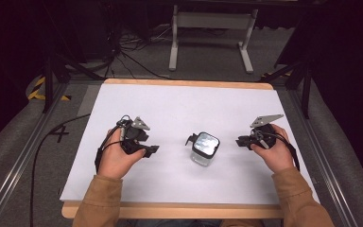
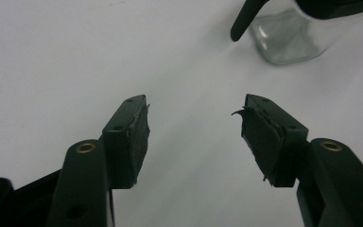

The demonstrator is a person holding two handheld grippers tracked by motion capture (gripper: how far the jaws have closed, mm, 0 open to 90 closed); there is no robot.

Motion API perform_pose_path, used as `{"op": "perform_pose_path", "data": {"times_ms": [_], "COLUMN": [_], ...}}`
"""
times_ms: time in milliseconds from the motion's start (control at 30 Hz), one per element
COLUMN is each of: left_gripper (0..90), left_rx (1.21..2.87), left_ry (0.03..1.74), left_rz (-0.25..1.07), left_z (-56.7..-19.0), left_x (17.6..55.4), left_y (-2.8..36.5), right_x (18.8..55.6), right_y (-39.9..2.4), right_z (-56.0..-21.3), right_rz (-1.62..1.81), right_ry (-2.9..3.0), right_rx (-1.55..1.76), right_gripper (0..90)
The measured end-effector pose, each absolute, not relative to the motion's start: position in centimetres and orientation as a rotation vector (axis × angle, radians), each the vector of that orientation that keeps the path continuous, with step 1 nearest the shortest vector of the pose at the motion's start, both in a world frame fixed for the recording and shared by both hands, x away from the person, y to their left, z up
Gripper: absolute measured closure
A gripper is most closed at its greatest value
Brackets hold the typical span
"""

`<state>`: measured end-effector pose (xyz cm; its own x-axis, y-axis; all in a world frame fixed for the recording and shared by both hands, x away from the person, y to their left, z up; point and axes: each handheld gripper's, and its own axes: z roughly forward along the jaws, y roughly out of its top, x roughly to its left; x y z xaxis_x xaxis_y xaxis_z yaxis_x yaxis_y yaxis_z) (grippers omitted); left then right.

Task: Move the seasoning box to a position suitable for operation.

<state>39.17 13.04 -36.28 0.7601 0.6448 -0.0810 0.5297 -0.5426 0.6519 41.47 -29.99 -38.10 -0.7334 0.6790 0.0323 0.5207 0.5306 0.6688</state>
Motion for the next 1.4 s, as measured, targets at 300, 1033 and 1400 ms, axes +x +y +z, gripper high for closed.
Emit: {"op": "perform_pose_path", "data": {"times_ms": [300, 1033, 1400], "left_gripper": [41.6, 38.7, 38.4], "left_rx": [2.212, 2.197, 2.186], "left_ry": [0.887, 0.932, 0.932], "left_rz": [0.209, 0.235, 0.234], "left_z": [-36.1, -36.1, -36.1], "left_x": [38.4, 35.8, 35.8], "left_y": [13.6, 15.8, 15.6], "right_x": [41.4, 44.0, 43.8], "right_y": [-29.2, -25.5, -24.9], "right_z": [-37.7, -40.3, -40.7], "right_rz": [1.148, 1.196, 1.171], "right_ry": [2.571, 2.682, 2.718], "right_rx": [0.901, 0.765, 0.738], "right_gripper": [85.8, 90.0, 90.0]}}
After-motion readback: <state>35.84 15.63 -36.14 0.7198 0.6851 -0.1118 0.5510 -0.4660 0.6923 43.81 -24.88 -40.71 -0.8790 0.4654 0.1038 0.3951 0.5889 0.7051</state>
